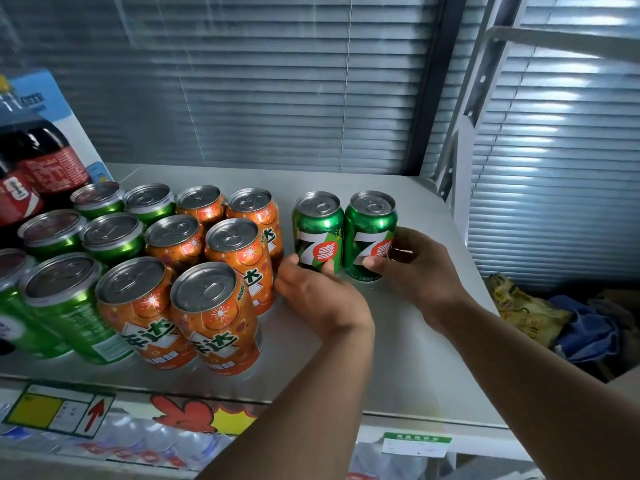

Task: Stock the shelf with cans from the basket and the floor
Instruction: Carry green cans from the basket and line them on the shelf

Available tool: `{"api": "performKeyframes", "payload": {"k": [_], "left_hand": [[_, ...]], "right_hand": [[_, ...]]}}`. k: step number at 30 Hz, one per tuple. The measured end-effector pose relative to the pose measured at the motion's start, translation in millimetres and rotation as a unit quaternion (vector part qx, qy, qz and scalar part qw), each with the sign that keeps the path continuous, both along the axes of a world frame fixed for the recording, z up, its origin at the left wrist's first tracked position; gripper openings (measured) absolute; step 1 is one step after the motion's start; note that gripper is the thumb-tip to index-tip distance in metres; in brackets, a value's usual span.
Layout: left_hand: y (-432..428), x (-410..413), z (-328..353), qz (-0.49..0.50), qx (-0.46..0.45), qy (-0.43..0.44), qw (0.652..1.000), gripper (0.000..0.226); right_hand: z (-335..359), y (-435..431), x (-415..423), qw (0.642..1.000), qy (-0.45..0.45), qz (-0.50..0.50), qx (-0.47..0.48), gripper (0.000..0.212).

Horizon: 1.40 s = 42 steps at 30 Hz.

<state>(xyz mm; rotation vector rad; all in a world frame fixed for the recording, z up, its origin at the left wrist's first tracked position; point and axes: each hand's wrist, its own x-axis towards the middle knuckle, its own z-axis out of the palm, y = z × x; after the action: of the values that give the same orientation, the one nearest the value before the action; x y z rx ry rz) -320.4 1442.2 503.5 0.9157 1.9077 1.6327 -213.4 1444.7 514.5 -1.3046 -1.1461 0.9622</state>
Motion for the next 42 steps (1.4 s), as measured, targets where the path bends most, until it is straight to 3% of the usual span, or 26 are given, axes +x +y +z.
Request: {"api": "performKeyframes", "payload": {"k": [15, 26, 42], "left_hand": [[1, 5, 2, 0.013, 0.006, -0.003, 1.0, 0.06], [0, 1, -5, -0.001, 0.037, -0.006, 0.999, 0.051], [-3, -5, -7, -0.02, 0.05, 0.008, 0.999, 0.049]], "right_hand": [[3, 0, -7, 1.0, -0.018, 0.026, -0.002, 0.048], [3, -2, -12, 0.999, -0.033, 0.024, 0.0, 0.047], [-4, -2, -25, 0.996, -0.064, -0.056, -0.012, 0.059]]}}
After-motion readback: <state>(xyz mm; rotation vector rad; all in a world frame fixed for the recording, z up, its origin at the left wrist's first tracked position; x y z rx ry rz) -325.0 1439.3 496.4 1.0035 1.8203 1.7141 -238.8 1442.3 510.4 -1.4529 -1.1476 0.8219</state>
